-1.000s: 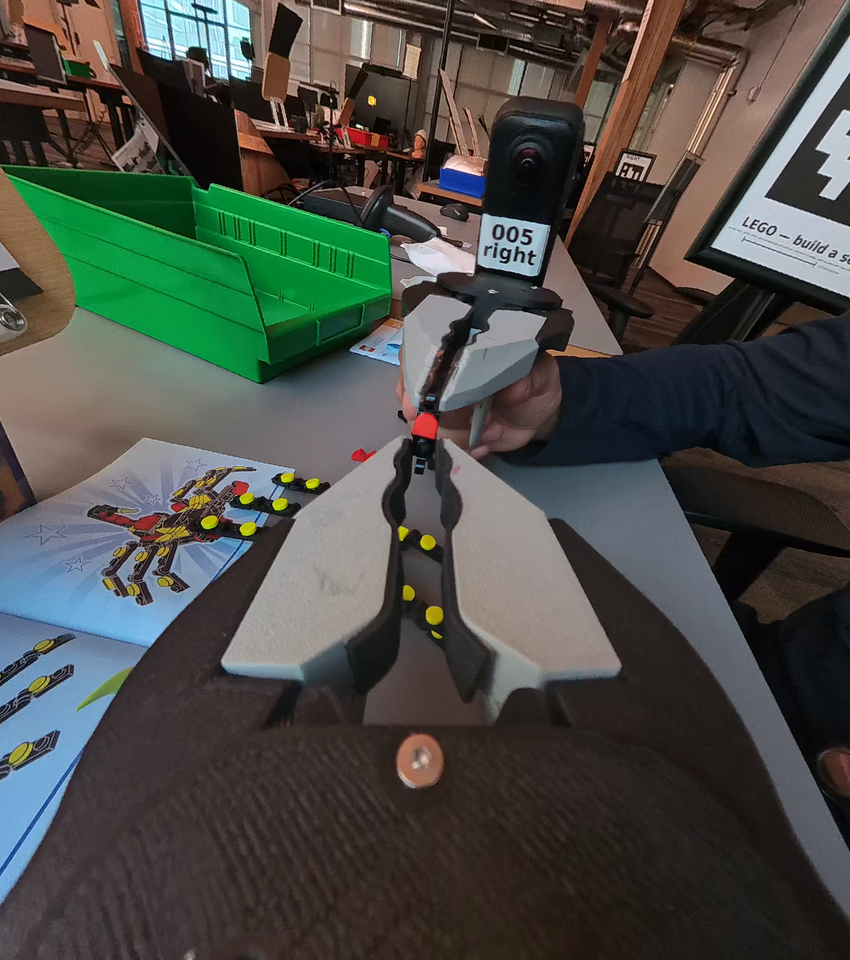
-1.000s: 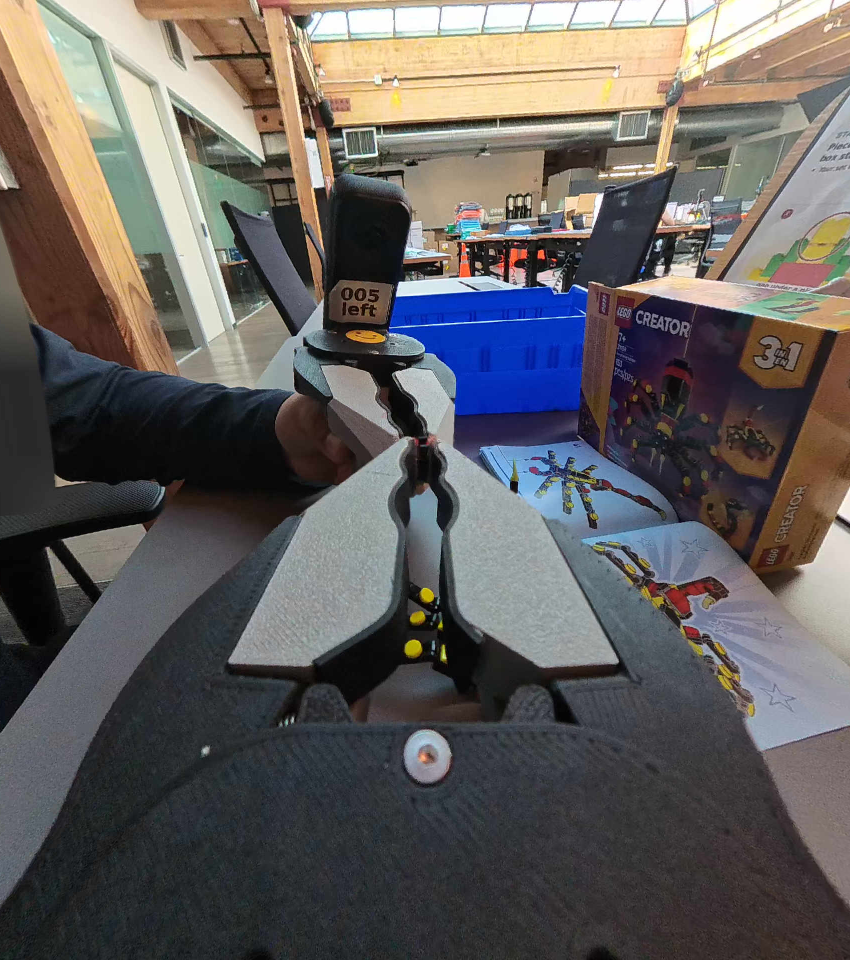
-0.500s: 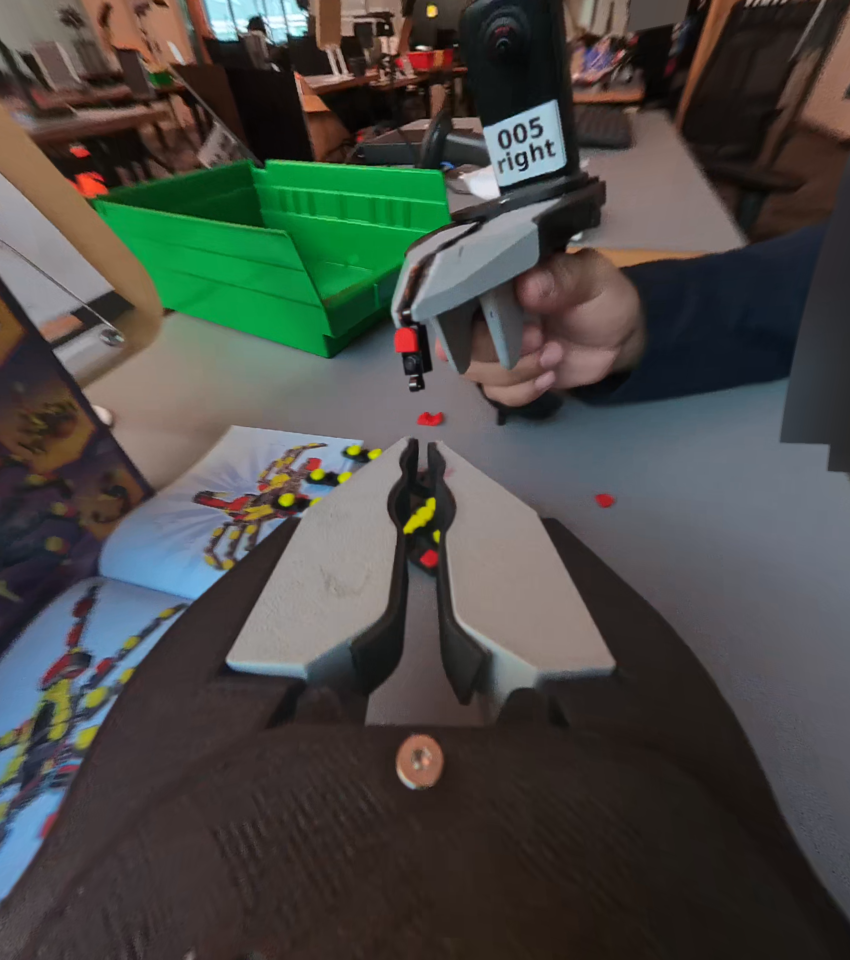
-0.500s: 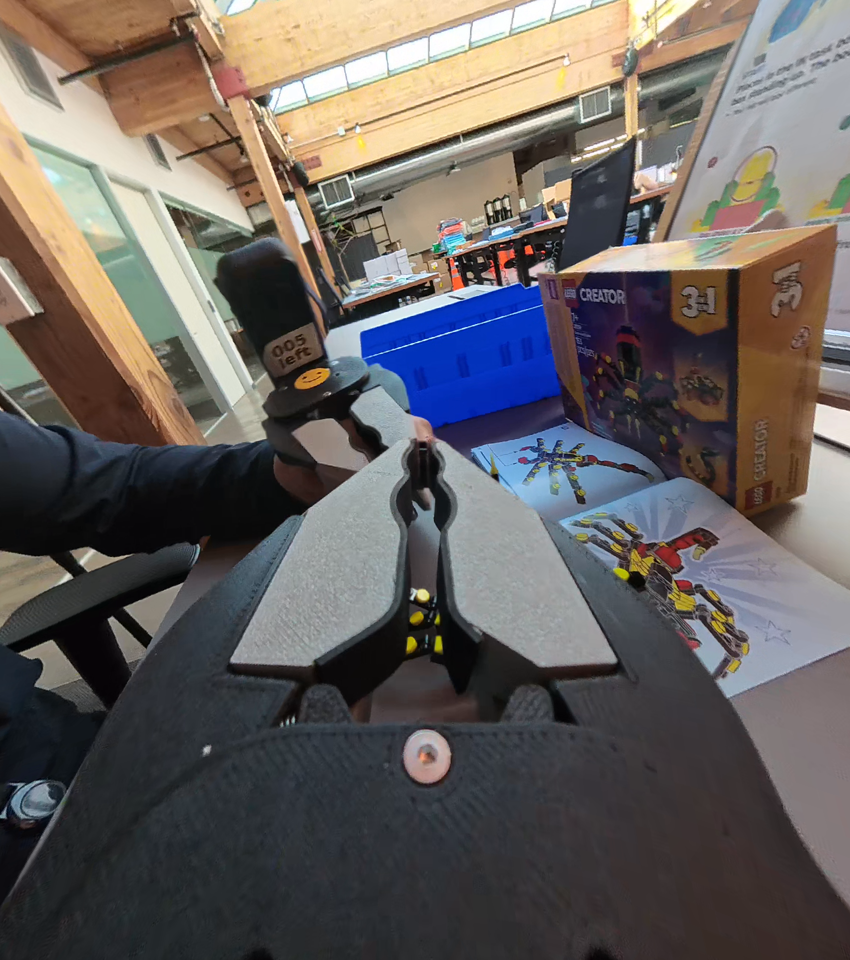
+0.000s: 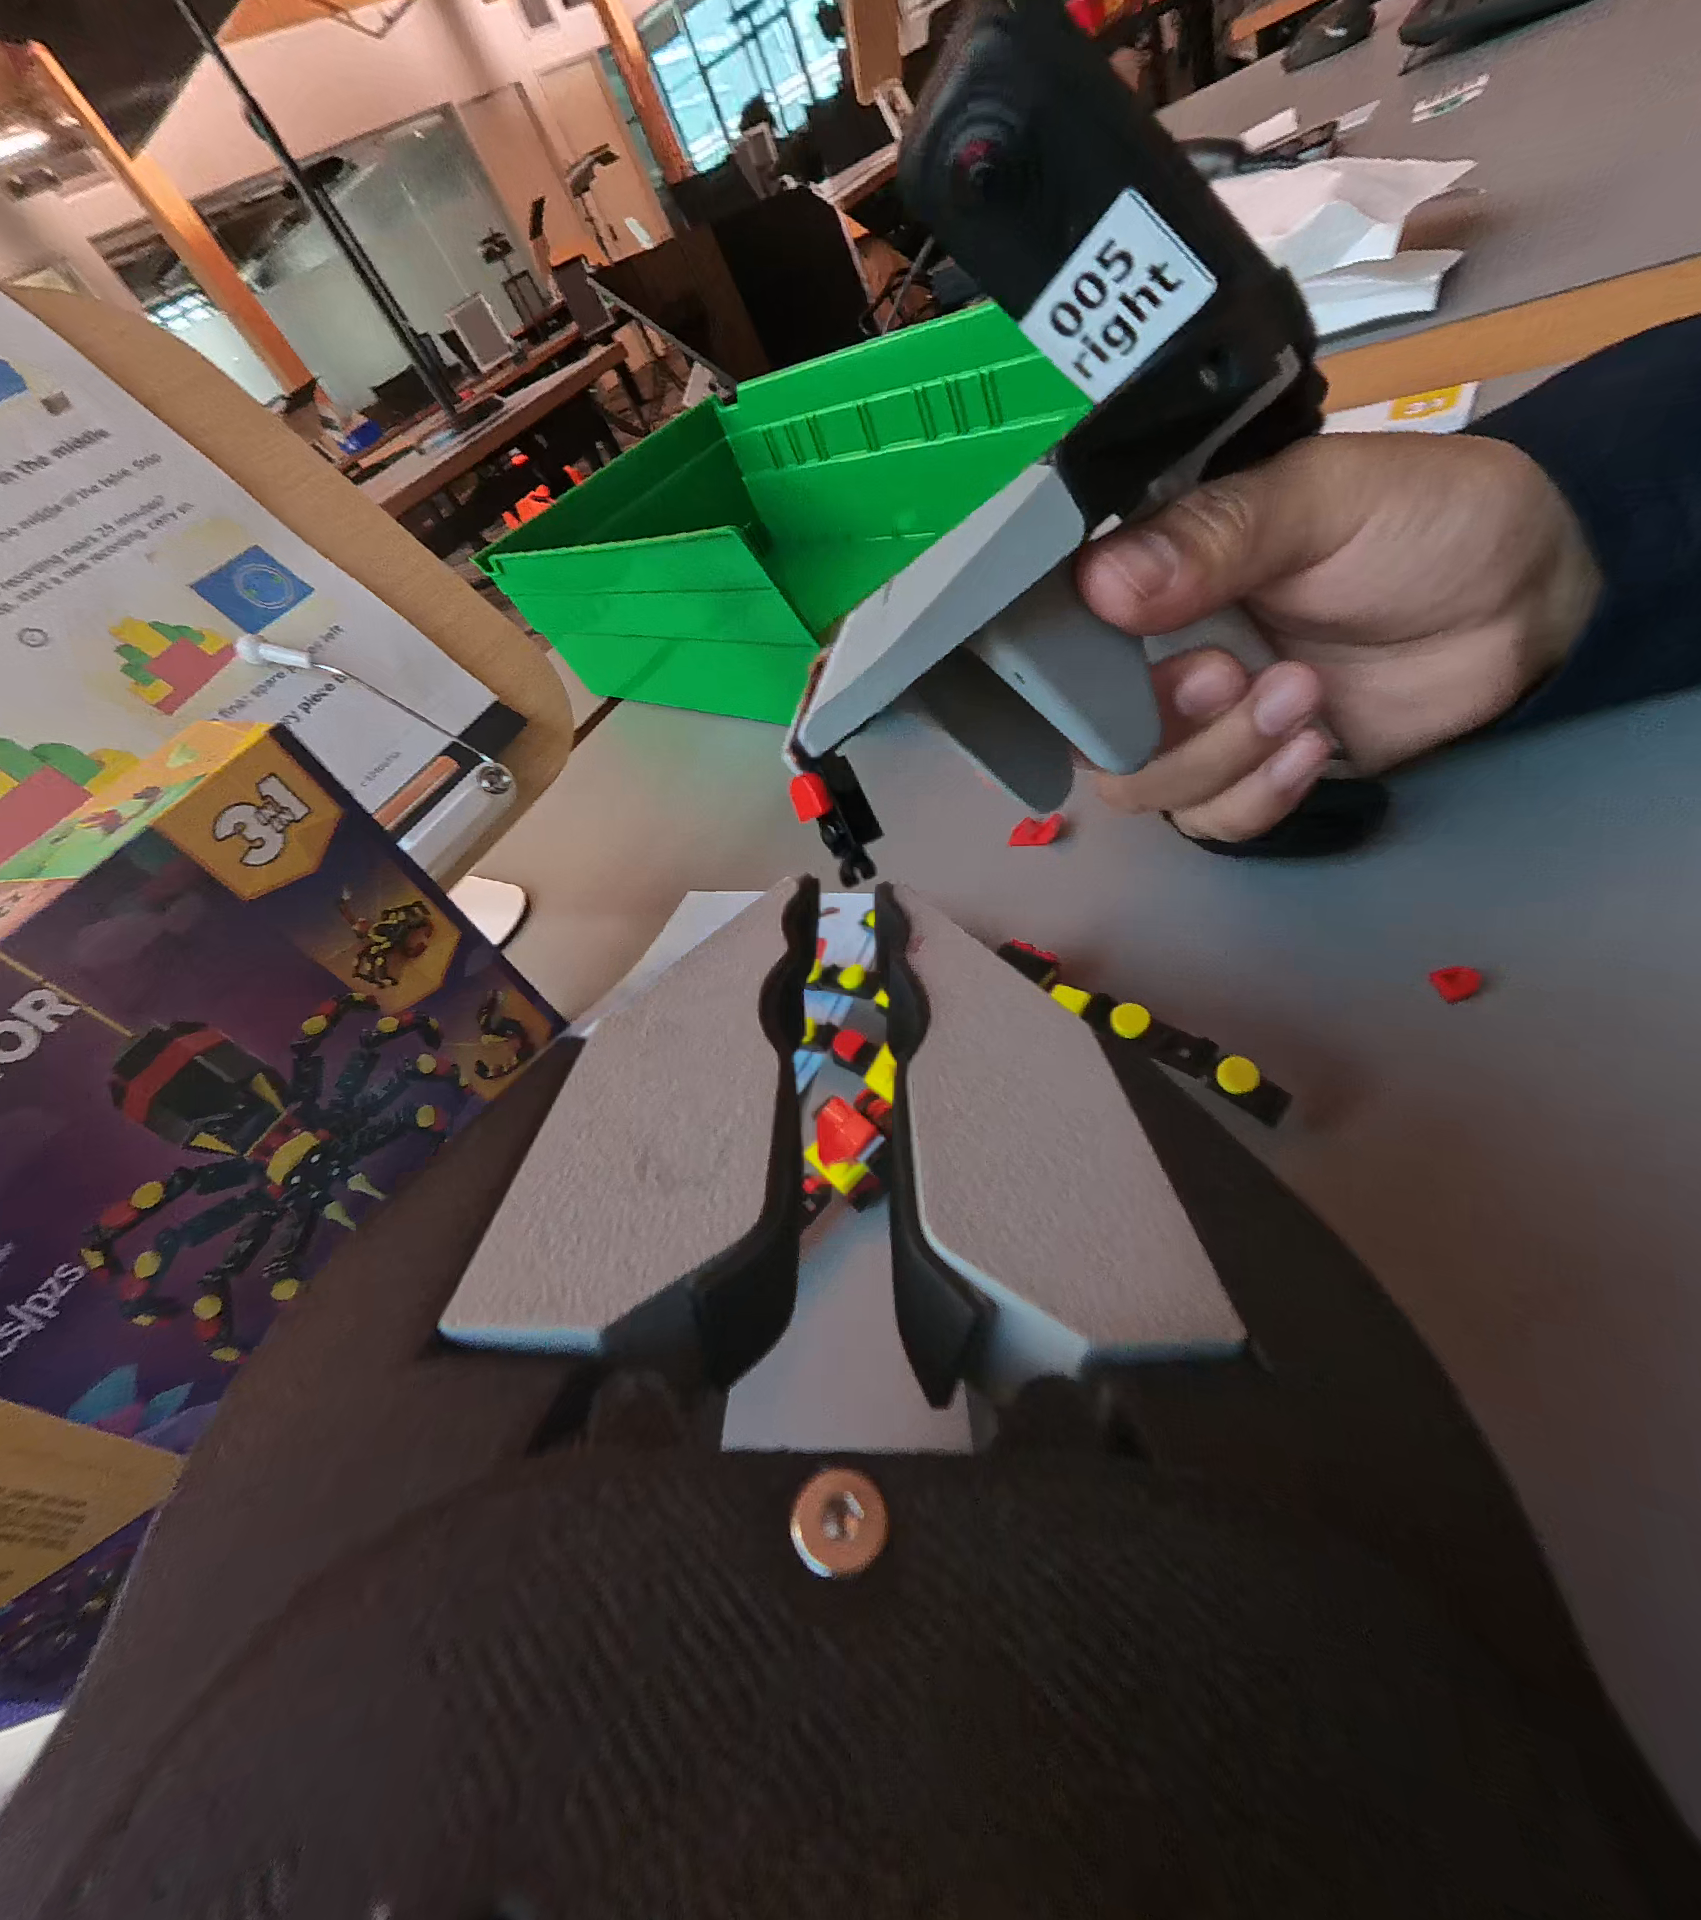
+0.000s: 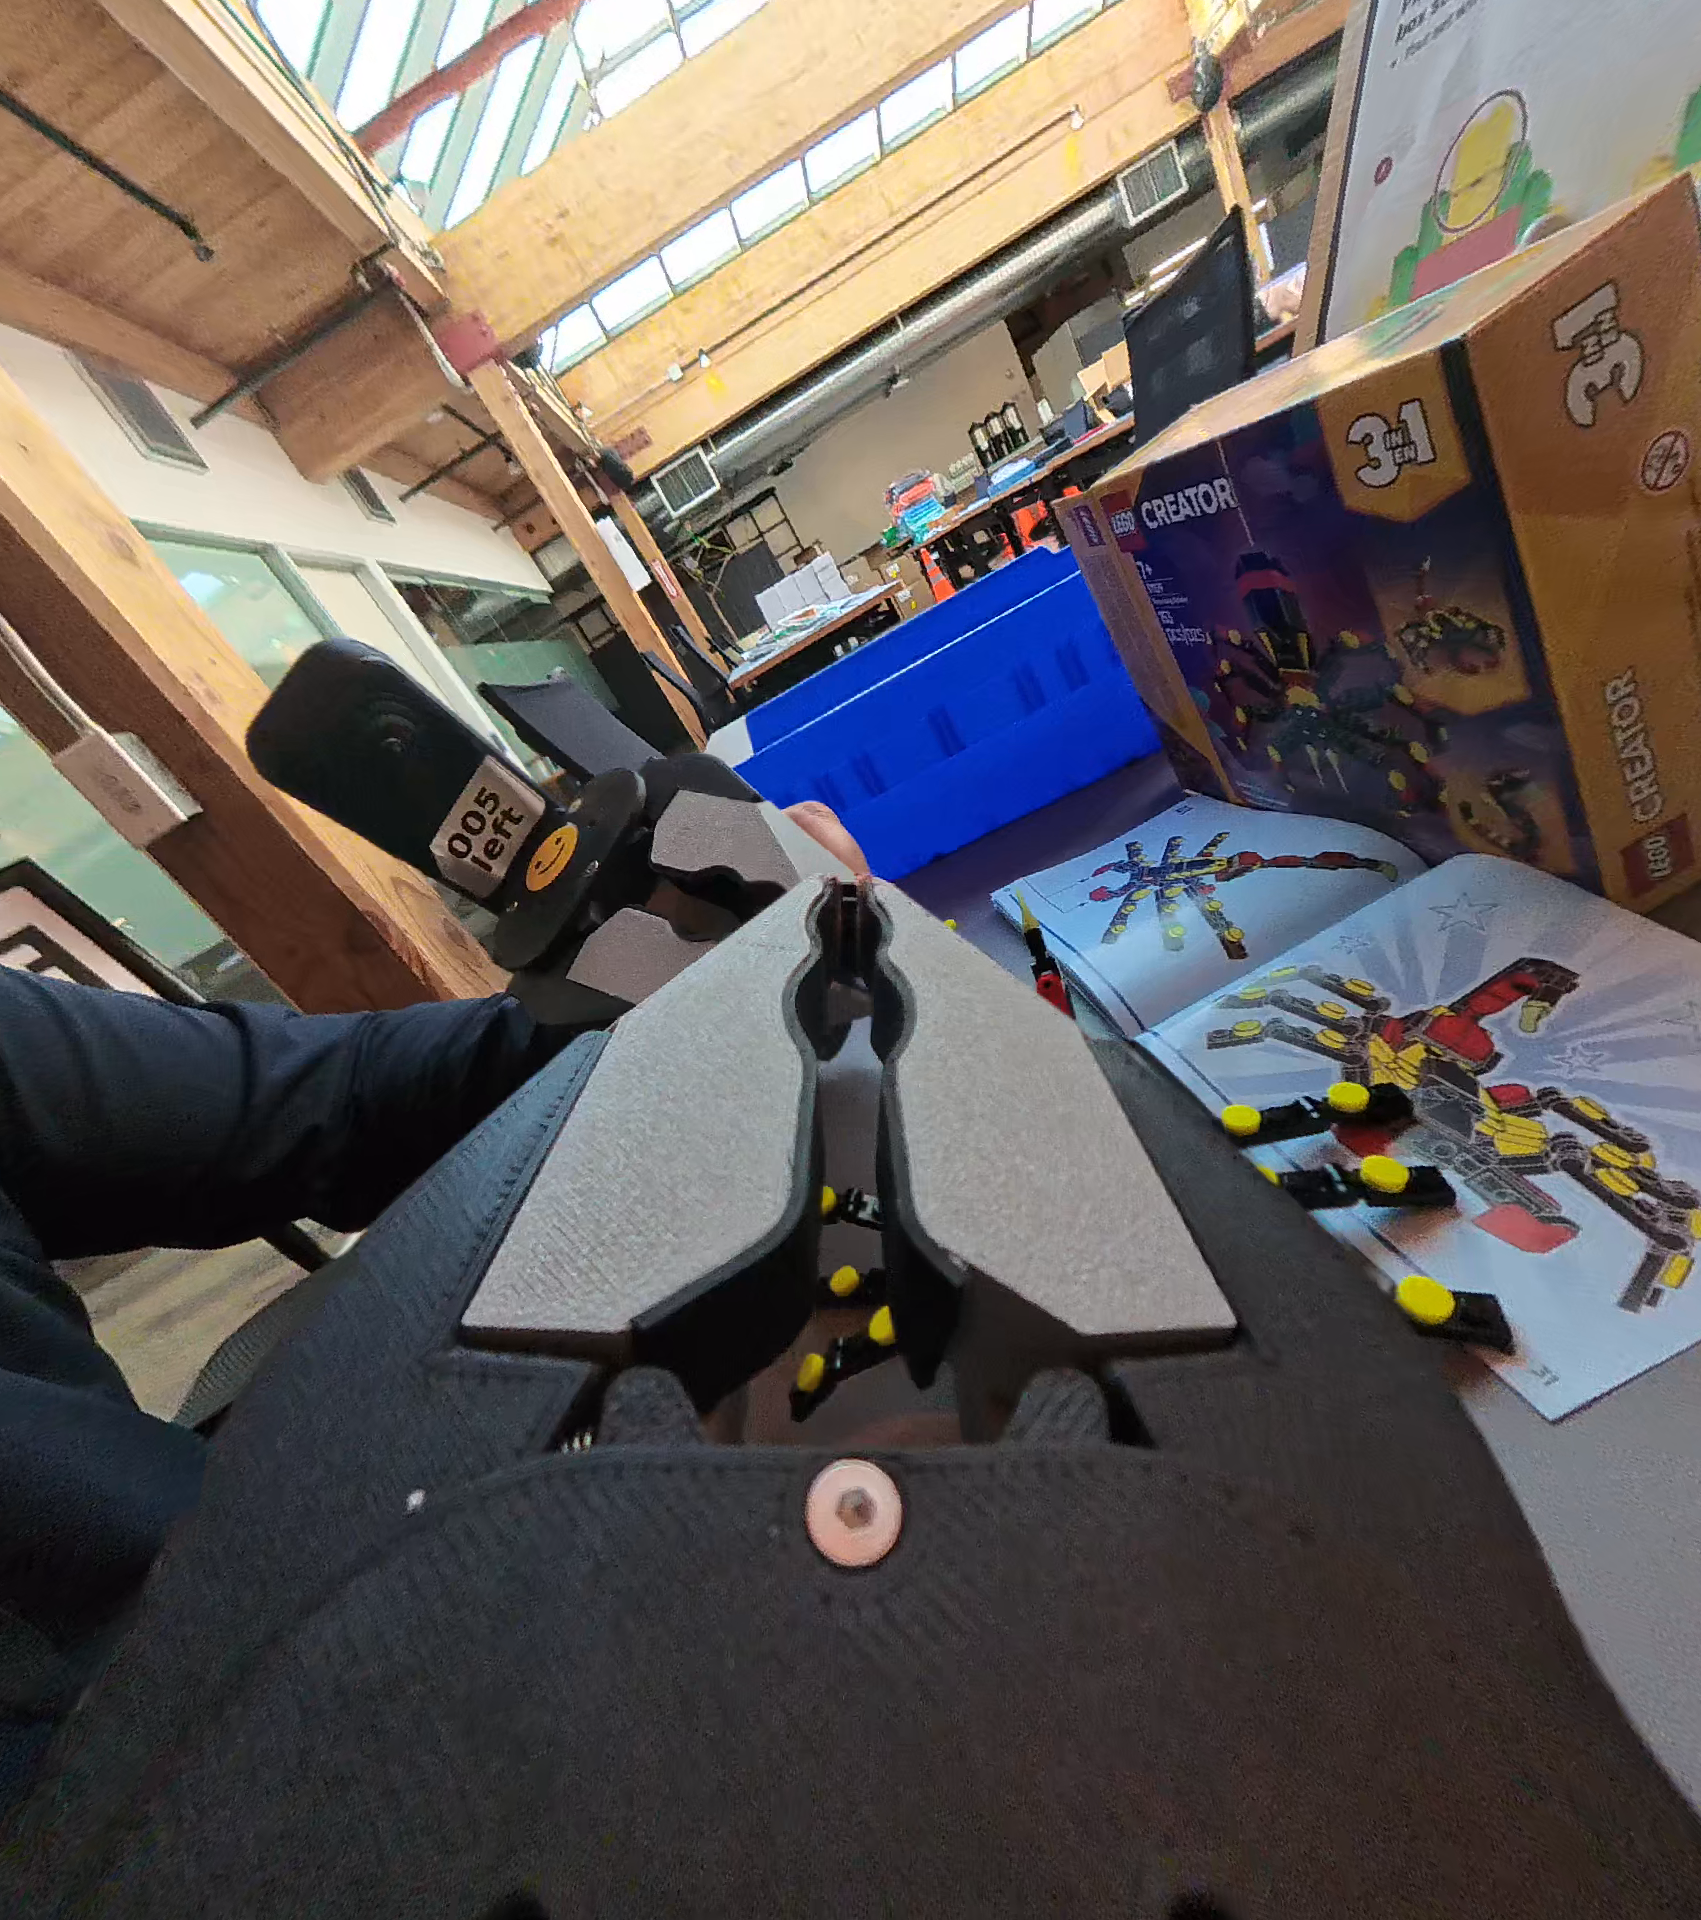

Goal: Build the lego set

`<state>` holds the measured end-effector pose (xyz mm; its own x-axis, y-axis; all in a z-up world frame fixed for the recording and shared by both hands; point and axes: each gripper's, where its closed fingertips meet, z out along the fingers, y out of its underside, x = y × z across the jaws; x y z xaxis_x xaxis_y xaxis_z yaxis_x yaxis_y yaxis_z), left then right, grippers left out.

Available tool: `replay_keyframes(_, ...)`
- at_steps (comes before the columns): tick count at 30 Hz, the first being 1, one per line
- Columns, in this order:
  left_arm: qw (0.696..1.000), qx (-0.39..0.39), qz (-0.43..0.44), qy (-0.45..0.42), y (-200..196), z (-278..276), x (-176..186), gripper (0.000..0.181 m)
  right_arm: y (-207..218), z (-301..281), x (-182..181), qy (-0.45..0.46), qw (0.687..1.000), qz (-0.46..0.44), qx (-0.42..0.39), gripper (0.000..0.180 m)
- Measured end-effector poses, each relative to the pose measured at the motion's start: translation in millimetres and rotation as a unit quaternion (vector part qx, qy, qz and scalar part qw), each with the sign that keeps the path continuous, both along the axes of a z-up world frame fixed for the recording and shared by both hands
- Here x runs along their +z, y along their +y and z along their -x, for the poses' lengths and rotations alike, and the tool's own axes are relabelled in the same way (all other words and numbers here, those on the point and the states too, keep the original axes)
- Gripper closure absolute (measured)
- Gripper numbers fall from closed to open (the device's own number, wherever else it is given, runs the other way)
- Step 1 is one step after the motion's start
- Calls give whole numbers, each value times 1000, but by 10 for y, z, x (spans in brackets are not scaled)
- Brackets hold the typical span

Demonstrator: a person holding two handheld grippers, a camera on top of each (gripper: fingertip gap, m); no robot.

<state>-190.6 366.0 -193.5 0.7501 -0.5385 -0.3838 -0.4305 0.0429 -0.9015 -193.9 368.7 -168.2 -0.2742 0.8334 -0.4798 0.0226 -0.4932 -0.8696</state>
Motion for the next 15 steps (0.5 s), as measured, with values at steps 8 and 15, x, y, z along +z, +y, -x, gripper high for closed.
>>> replay_keyframes(8,1000,9,-1,1,12,19,8,173,-18,33,21,15,999,20,-20,180)
replay_keyframes(15,1000,3,-8,13,-4,-21,11,174,-67,55,9,13,1000,17,-20,180)
